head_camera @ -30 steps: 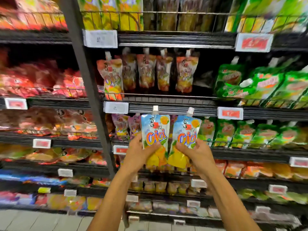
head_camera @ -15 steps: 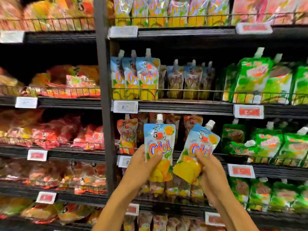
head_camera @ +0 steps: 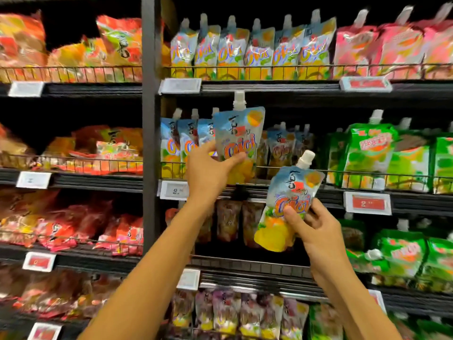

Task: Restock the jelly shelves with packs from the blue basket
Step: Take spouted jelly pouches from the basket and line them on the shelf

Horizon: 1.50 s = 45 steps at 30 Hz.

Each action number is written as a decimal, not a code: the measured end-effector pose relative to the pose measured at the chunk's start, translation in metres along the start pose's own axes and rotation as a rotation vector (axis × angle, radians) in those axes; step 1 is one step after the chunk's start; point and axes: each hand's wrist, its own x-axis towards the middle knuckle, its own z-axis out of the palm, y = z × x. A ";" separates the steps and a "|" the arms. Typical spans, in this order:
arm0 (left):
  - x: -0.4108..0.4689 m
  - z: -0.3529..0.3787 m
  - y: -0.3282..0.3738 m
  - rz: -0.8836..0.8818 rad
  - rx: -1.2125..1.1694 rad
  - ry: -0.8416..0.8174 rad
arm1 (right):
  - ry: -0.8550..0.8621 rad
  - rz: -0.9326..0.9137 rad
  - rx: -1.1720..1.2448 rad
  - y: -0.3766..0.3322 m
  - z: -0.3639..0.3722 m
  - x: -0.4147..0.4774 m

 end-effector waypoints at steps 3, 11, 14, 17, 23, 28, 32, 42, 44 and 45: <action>0.033 0.013 0.007 0.046 0.029 0.057 | -0.004 -0.059 -0.029 -0.008 0.001 0.006; 0.060 0.037 -0.022 0.104 0.228 0.110 | 0.011 -0.130 -0.025 -0.013 0.004 0.023; 0.056 0.039 -0.034 0.073 0.289 0.079 | 0.034 -0.169 -0.034 -0.016 0.007 0.038; 0.052 0.039 -0.040 0.067 0.358 0.076 | 0.084 -0.216 -0.074 -0.023 0.010 0.061; 0.053 0.037 -0.046 0.072 0.356 0.066 | 0.191 -0.352 -0.226 -0.040 0.022 0.128; 0.050 0.034 -0.046 0.093 0.418 0.063 | 0.203 -0.346 -0.378 -0.035 0.042 0.160; 0.046 0.032 -0.044 0.094 0.415 0.061 | 0.148 -0.271 -0.522 -0.020 0.053 0.166; 0.040 0.027 -0.040 0.064 0.417 0.055 | 0.017 -0.048 -1.039 -0.011 0.064 0.170; 0.038 0.026 -0.041 0.062 0.430 0.058 | 0.012 -0.034 -1.131 -0.009 0.063 0.168; 0.037 0.026 -0.042 0.062 0.437 0.059 | 0.010 -0.035 -1.173 -0.007 0.062 0.166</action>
